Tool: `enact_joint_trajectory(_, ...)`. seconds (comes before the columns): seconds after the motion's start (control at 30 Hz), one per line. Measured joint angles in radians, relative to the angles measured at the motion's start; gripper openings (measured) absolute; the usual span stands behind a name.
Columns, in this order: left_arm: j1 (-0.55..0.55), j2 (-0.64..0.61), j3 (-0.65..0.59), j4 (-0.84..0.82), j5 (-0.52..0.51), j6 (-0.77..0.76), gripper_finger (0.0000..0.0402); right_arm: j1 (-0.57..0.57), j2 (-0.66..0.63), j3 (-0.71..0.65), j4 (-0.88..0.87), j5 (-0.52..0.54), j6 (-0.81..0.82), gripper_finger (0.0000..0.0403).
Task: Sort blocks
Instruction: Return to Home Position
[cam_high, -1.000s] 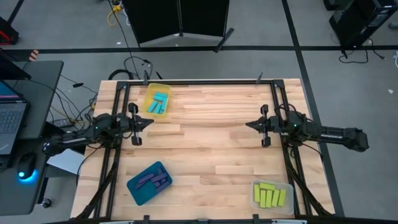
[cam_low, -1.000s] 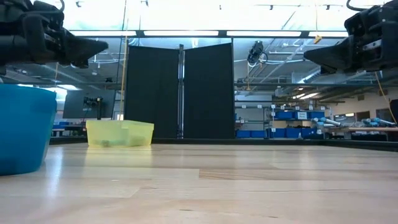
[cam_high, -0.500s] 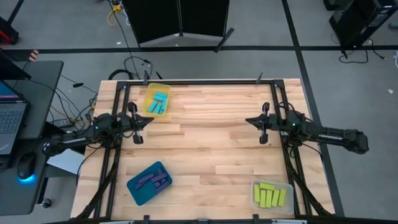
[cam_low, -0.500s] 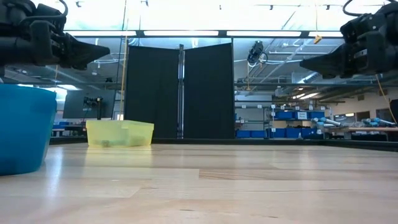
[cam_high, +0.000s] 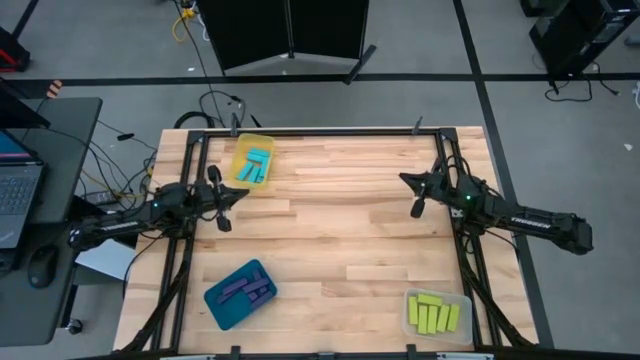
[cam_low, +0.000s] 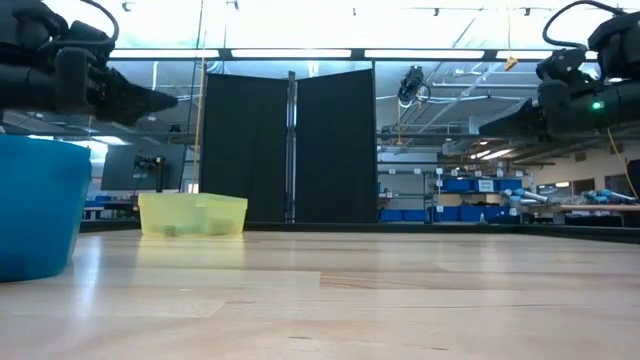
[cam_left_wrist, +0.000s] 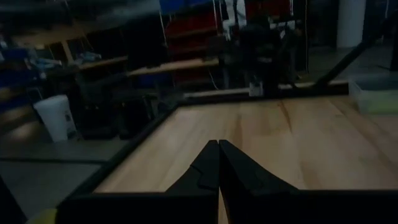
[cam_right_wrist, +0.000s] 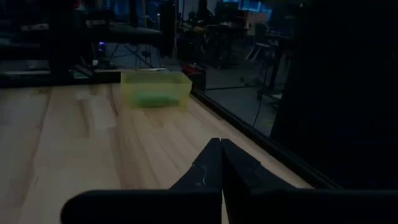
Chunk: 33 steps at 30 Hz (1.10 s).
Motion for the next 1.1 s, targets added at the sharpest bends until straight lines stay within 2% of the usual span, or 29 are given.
enact_joint_trajectory(0.17, 0.0, 0.002, 0.0, -0.025, -0.018, -0.026, 0.001, 0.0, 0.0, 0.0, -0.02, 0.012, 0.0, 0.0018)
enact_joint_trajectory(0.33, 0.0, 0.0, 0.0, -0.021, 0.014, -0.029, 0.001, 0.019, -0.038, 0.0, -0.029, 0.009, 0.009, 0.0006)
enact_joint_trajectory(0.4, 0.0, 0.0, 0.0, -0.02, 0.021, -0.022, 0.001, 0.026, -0.076, 0.0, -0.055, 0.058, 0.007, 0.0007)
enact_joint_trajectory(0.53, 0.003, 0.001, 0.0, -0.011, -0.103, -0.032, 0.001, 0.027, -0.117, 0.002, -0.071, 0.141, 0.003, 0.0005)
enact_joint_trajectory(0.87, 0.003, 0.007, 0.0, -0.007, -0.122, -0.07, 0.001, 0.03, -0.094, 0.001, -0.074, 0.121, 0.02, 0.0058)
enact_joint_trajectory(1.1, 0.002, 0.007, 0.0, 0.012, -0.127, -0.074, 0.0012, 0.03, -0.093, 0.001, -0.073, 0.119, 0.021, 0.0066)
